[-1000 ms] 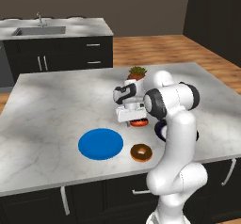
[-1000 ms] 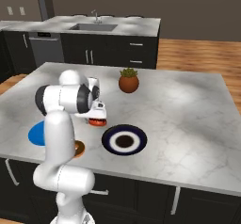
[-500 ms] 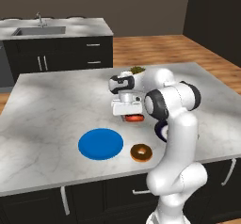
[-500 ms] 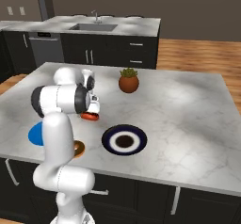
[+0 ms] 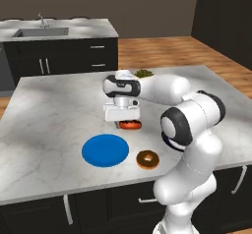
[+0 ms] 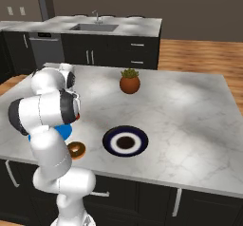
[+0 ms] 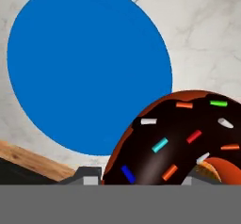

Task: Place the pastries on the plates.

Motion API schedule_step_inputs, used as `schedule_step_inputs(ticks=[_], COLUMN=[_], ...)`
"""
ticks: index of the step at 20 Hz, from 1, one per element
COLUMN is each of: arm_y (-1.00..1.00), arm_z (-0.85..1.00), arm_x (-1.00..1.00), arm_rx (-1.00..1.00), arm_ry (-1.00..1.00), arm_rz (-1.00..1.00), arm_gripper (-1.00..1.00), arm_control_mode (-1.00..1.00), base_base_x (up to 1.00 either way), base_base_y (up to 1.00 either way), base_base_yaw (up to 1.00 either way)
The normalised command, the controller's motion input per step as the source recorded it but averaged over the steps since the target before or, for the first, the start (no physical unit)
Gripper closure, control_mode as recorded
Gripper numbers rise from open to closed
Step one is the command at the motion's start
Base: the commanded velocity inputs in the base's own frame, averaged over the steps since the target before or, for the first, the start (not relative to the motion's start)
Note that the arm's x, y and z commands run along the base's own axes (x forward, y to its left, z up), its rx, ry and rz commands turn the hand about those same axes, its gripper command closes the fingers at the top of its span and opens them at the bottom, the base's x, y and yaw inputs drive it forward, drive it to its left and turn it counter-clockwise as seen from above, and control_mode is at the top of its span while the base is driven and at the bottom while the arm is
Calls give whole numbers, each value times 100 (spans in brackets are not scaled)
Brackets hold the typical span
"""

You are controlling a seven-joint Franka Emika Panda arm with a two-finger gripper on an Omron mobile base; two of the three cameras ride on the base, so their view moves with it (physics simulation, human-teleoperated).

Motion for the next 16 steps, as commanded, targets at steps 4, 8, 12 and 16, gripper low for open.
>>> schedule_step_inputs(ticks=[4,8,12,16], arm_y=[69,67,49,0], arm_z=[-3,-2,-14,-34], arm_x=[-48,2,19,17], arm_rx=[2,0,0,0], arm_ry=[-1,-3,-5,-4], arm_rz=[0,0,1,10], arm_gripper=[100,100,100,100], arm_control_mode=[-100,-100,-100,-100], base_base_x=[0,0,0,0], base_base_y=[0,0,0,0], base_base_yaw=[0,0,0,0])
